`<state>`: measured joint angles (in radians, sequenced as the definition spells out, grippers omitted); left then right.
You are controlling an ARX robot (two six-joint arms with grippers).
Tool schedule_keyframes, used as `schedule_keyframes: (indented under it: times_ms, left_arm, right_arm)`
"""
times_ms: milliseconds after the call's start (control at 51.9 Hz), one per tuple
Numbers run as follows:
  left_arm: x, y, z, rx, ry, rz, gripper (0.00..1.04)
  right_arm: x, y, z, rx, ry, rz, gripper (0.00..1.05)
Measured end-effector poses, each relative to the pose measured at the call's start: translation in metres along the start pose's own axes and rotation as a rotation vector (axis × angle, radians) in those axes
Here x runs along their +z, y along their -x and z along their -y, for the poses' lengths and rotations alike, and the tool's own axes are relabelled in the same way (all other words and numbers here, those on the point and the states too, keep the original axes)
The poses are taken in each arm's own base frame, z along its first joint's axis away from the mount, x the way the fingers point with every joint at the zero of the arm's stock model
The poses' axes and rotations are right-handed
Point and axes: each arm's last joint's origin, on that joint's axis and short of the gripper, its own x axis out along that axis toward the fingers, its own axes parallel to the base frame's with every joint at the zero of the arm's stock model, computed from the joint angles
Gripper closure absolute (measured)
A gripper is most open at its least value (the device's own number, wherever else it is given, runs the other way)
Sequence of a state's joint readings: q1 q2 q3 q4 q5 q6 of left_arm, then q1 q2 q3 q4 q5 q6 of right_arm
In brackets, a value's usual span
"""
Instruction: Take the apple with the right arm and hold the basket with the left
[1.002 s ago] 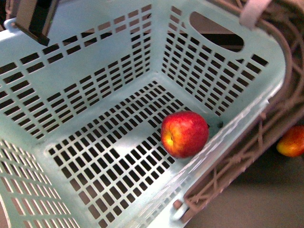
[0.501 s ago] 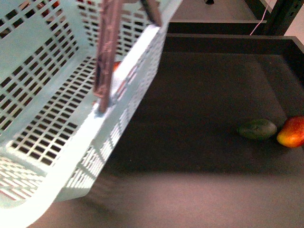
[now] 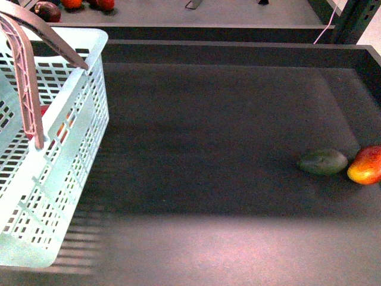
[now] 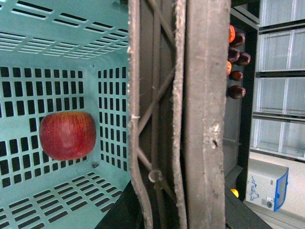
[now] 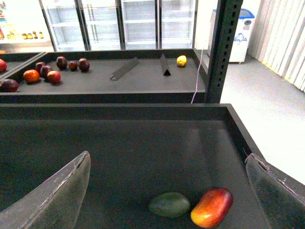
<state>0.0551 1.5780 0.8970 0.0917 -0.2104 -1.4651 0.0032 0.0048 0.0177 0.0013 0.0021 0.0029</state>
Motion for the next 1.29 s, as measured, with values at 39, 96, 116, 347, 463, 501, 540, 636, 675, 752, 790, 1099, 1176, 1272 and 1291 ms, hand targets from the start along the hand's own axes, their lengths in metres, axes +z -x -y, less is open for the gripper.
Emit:
schedule_keyframes:
  times_ms: [39,96,116,347,463,501,540,636,675,752,790,1099,1176,1272,1291]
  left_arm:
    - [0.003,-0.006,-0.004,0.011,0.009,0.004,0.88]
    - [0.006,-0.015,-0.008,0.02,0.018,0.01,0.88]
    - [0.007,-0.017,-0.01,0.025,0.02,0.012,0.88]
    - [0.016,-0.036,-0.022,0.052,0.04,0.04,0.88]
    - [0.013,-0.045,-0.029,0.063,0.039,0.045,0.88]
    - [0.012,-0.047,-0.033,0.07,0.039,0.039,0.88]
    - [0.01,-0.047,-0.037,0.079,0.041,0.037,0.88]
    - [0.006,-0.046,-0.042,0.093,0.031,0.03,0.88]
    - [0.004,-0.045,-0.044,0.096,0.028,0.028,0.88]
    - [0.003,-0.045,-0.044,0.098,0.028,0.018,0.82]
    - [0.001,-0.044,-0.046,0.108,0.023,0.005,0.73]
    - [-0.01,-0.022,-0.038,0.155,-0.021,-0.03,0.24]
    - [-0.011,-0.009,-0.03,0.14,-0.019,-0.026,0.11]
    - [-0.015,0.017,-0.015,0.09,0.01,-0.002,0.08]
    - [-0.017,0.022,-0.014,0.084,0.015,0.001,0.08]
  right_arm:
    - [0.0,0.0,0.0,0.0,0.0,0.0,0.09]
    - [0.0,0.0,0.0,0.0,0.0,0.0,0.09]
    - [0.0,0.0,0.0,0.0,0.0,0.0,0.09]
    - [0.0,0.0,0.0,0.0,0.0,0.0,0.09]
    - [0.0,0.0,0.0,0.0,0.0,0.0,0.09]
    - [0.0,0.0,0.0,0.0,0.0,0.0,0.09]
    - [0.0,0.0,0.0,0.0,0.0,0.0,0.09]
    - [0.0,0.0,0.0,0.0,0.0,0.0,0.09]
    - [0.0,0.0,0.0,0.0,0.0,0.0,0.09]
    - [0.0,0.0,0.0,0.0,0.0,0.0,0.09]
    - [0.0,0.0,0.0,0.0,0.0,0.0,0.09]
    - [0.0,0.0,0.0,0.0,0.0,0.0,0.09]
    - [0.0,0.0,0.0,0.0,0.0,0.0,0.09]
    - [0.0,0.0,0.0,0.0,0.0,0.0,0.09]
    - [0.0,0.0,0.0,0.0,0.0,0.0,0.09]
